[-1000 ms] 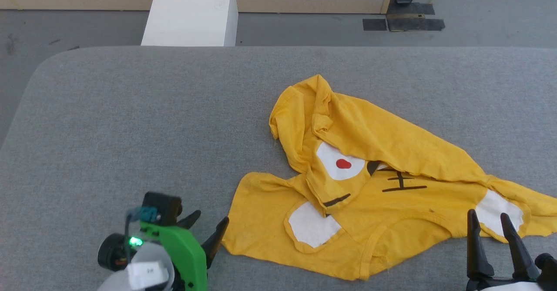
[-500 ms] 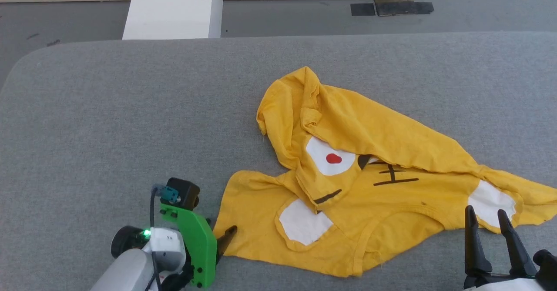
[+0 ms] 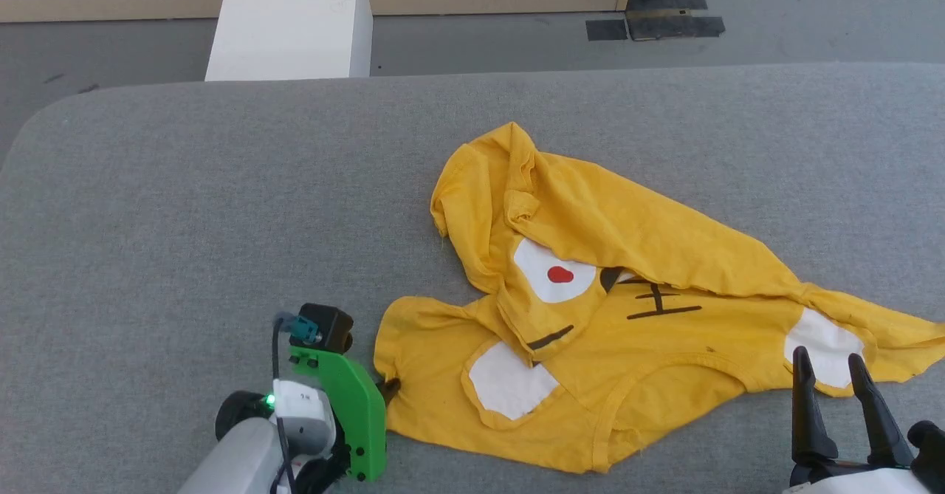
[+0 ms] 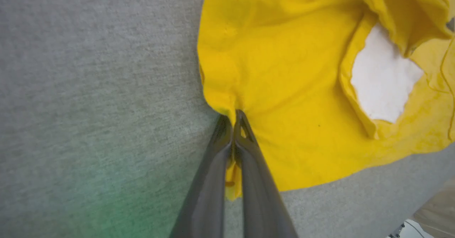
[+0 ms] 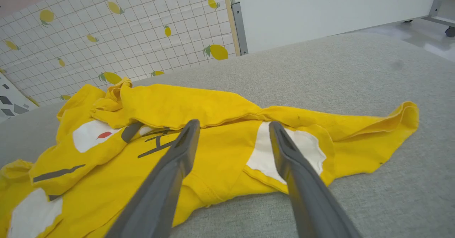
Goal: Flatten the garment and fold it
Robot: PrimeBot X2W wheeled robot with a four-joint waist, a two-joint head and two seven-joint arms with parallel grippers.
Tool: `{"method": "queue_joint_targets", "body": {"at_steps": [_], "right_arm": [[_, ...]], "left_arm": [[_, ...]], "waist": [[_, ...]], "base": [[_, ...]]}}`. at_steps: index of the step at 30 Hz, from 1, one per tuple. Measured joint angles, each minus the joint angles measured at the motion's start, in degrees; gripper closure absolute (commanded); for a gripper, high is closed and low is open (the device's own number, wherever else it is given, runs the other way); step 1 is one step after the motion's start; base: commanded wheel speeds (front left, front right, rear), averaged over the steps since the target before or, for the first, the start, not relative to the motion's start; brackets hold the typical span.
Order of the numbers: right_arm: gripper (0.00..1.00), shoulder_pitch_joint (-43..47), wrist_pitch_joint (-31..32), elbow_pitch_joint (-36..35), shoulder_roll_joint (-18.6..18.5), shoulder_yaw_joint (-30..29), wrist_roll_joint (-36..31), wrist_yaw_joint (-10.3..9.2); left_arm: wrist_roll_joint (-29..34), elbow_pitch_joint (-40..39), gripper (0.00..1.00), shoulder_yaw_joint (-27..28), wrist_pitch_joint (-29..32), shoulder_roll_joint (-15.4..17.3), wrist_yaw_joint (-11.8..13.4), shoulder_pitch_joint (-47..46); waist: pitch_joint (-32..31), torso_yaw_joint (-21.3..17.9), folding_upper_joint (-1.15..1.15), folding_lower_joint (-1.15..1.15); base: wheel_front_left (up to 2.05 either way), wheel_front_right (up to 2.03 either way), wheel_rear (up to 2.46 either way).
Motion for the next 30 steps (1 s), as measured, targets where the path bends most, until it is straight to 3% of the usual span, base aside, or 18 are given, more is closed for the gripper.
{"method": "queue_joint_targets", "body": {"at_steps": [5, 9, 18, 21, 25, 30], "right_arm": [[0.00, 0.1, 0.0, 0.2, 0.0, -0.1, 0.0, -0.01], [0.00, 0.3, 0.0, 0.2, 0.0, 0.0, 0.0, -0.01], [0.00, 1.4, 0.0, 0.2, 0.0, -0.4, -0.6, 0.00], [0.00, 1.6, 0.0, 0.4, 0.0, -0.3, -0.9, -0.01], [0.00, 1.5, 1.4, 0.1, 0.0, 1.3, -2.6, -0.01], [0.00, -1.7, 8.6, -4.8, 0.0, 3.4, -8.5, -0.01]], "left_arm": [[-2.5, -0.8, 1.00, 3.5, -7.2, -3.3, 0.6, 2.3], [-6.1, -6.4, 1.00, 8.5, -12.3, -4.4, 2.0, 6.1], [-12.6, -18.2, 1.00, 24.3, -17.3, 3.7, 7.9, 21.4], [-13.1, -20.2, 1.00, 25.6, -17.2, 5.1, 7.9, 25.3], [-15.0, -22.8, 1.00, 25.0, -17.2, 3.9, 7.9, 25.9], [-14.9, -24.8, 1.00, 24.7, -18.2, 3.1, 7.8, 25.7]], "waist": [[-1.1, 0.2, 0.00, 0.00], [-1.8, 0.5, 0.00, 0.00], [-2.4, 2.4, 0.00, 0.00], [-2.5, 3.3, 0.00, 0.00], [-2.5, 4.3, 0.00, 0.00], [-2.0, 4.0, 0.00, 0.00]], "base": [[0.00, 0.00, 0.00], [0.00, 0.00, 0.00], [0.00, 0.00, 0.00], [0.00, 0.00, 0.00], [0.00, 0.00, 0.00], [0.00, 0.00, 0.00]]}}
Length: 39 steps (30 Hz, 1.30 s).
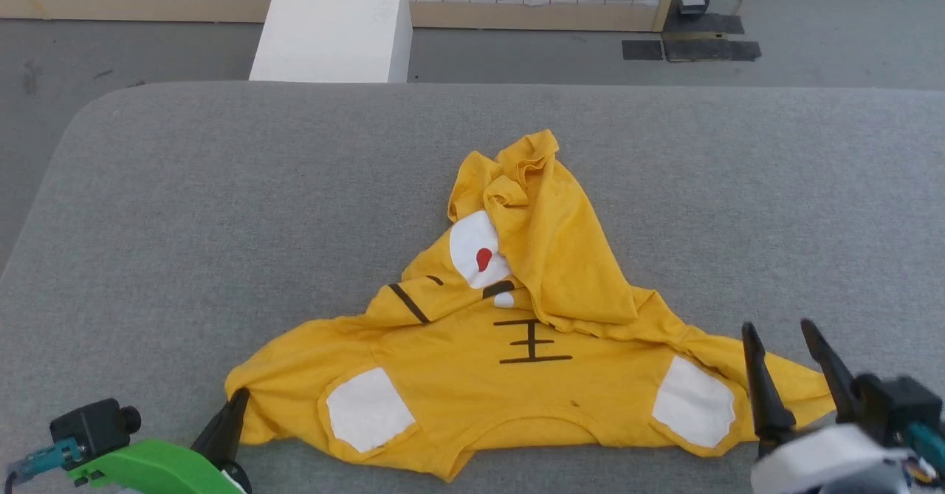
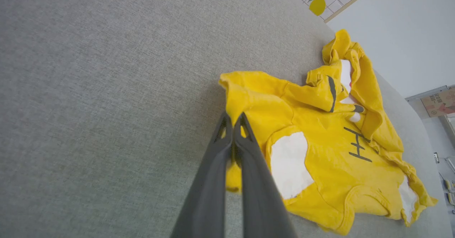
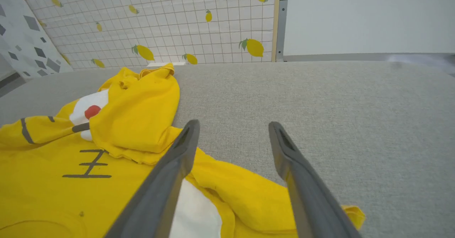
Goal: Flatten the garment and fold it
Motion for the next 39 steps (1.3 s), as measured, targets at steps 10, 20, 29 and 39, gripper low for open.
{"method": "queue_joint_targets", "body": {"at_steps": [10, 20, 29, 39], "right_arm": [[0.00, -3.9, 27.7, -8.7, -2.6, -5.9, -1.1, 0.01], [0.00, -5.6, 47.8, -6.7, -18.8, -4.5, 13.0, 0.01], [0.00, -6.9, 54.0, -5.0, -20.5, -1.9, 15.1, 0.01], [0.51, -7.2, 54.7, -3.3, -18.0, -1.7, 15.2, -0.01]], "left_arm": [[0.1, -2.9, 1.00, -0.1, -0.3, -0.1, -0.5, -1.5], [-0.5, -3.5, 1.00, 0.3, 0.0, 0.5, -1.5, -2.9], [-1.0, -3.3, 1.00, 0.3, 0.5, 0.9, -2.5, -4.2], [-1.7, -2.6, 1.00, 0.5, 0.5, 1.1, -3.0, -4.8]], "waist": [[2.1, -1.5, 0.00, 0.00], [5.2, -1.7, 0.00, 0.00], [8.1, -0.6, 0.00, 0.00], [9.3, 0.3, 0.00, 0.00]], "base": [[0.00, 0.00, 0.00], [0.00, 0.00, 0.00], [0.00, 0.00, 0.00], [0.00, 0.00, 0.00]]}}
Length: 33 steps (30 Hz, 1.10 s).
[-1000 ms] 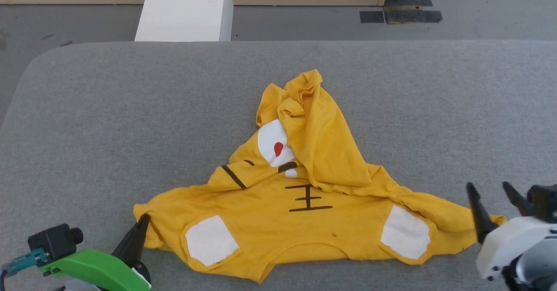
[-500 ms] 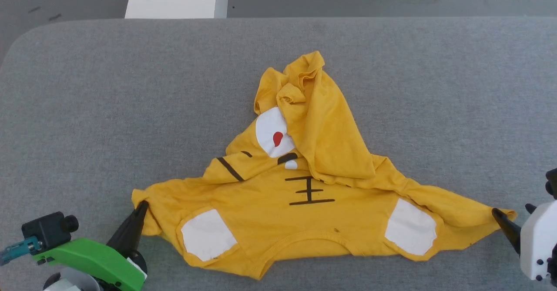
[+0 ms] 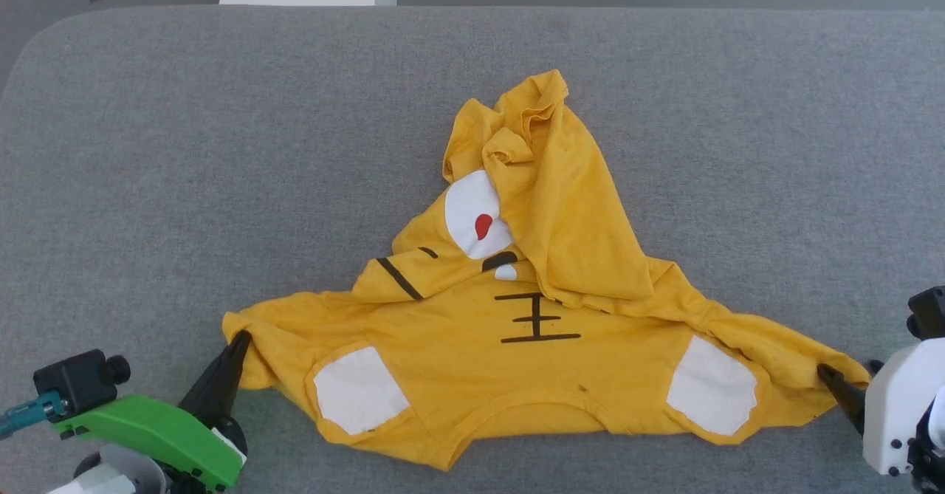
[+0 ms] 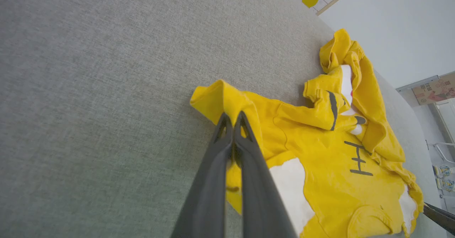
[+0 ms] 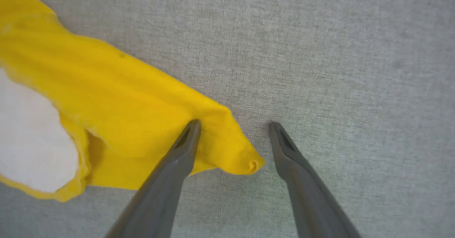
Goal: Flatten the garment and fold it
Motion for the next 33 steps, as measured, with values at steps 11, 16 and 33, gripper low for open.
{"method": "queue_joint_targets", "body": {"at_steps": [11, 16, 33], "right_arm": [[1.00, -0.7, -4.9, 0.0, 5.3, -2.5, -0.1, 0.01], [1.00, -0.7, -8.8, -1.8, 5.8, -3.1, 0.5, 0.01], [1.00, -25.1, -23.6, 1.4, 17.7, -5.9, 3.8, 0.01]], "left_arm": [[-2.8, 1.8, 1.00, 1.8, -1.0, -1.0, -0.5, -0.2], [-2.8, 1.6, 1.00, 2.2, -2.0, -1.5, 0.0, -0.1], [1.7, 3.0, 1.00, 0.2, -1.2, -1.1, 2.1, -24.4]], "waist": [[-2.3, -0.5, 0.00, 0.00], [-4.7, -0.9, 0.00, 0.00], [-11.9, -3.4, 0.00, 0.00]], "base": [[0.00, 0.00, 0.00], [0.00, 0.00, 0.00], [0.00, 0.00, 0.00]]}}
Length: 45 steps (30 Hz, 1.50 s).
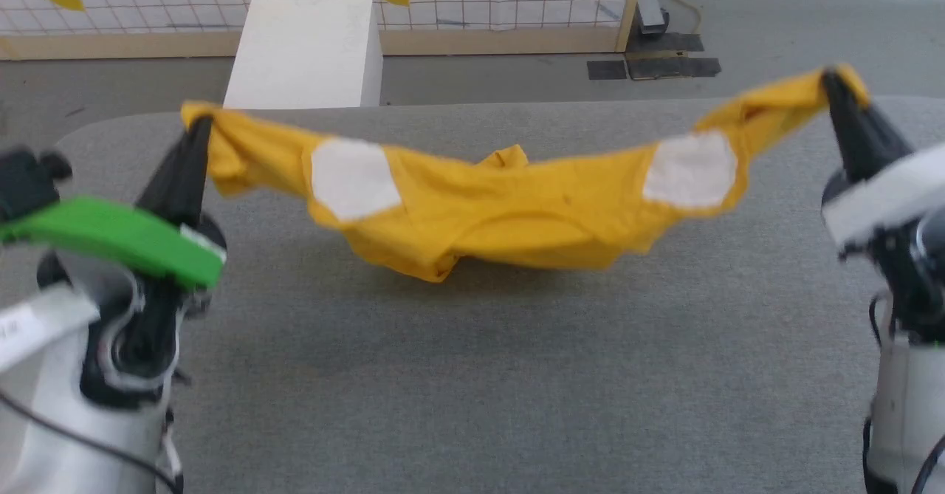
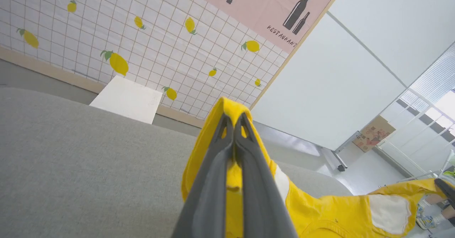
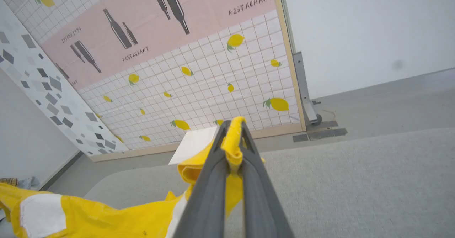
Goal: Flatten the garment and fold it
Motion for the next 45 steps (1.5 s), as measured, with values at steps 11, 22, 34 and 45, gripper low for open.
{"method": "queue_joint_targets", "body": {"at_steps": [11, 22, 34, 45], "right_arm": [[1.00, -34.4, -6.5, 19.6, 0.2, 0.3, -7.3, -0.01], [1.00, -56.1, -17.8, 41.5, 0.3, -4.1, -16.8, 0.00], [1.00, -68.0, -26.4, 56.5, 0.3, -7.3, -22.4, 0.00], [1.00, -79.0, -33.2, 61.7, 0.3, -11.1, -28.0, 0.00]], "left_arm": [[6.6, 15.7, 1.00, -3.6, 5.0, 3.2, 1.3, -34.7], [15.1, 29.0, 1.00, -6.3, -0.1, 4.6, 2.0, -56.0], [14.1, 31.3, 1.00, -4.2, -4.4, 4.0, 0.5, -61.2], [10.9, 30.5, 1.00, -0.2, -10.7, 3.9, -4.0, -70.8]], "waist": [[2.1, -2.2, 0.00, 0.00], [6.8, -4.4, 0.00, 0.00], [13.8, -5.6, 0.00, 0.00], [24.9, -6.3, 0.00, 0.00]], "base": [[0.00, 0.00, 0.00], [0.00, 0.00, 0.00], [0.00, 0.00, 0.00], [0.00, 0.00, 0.00]]}}
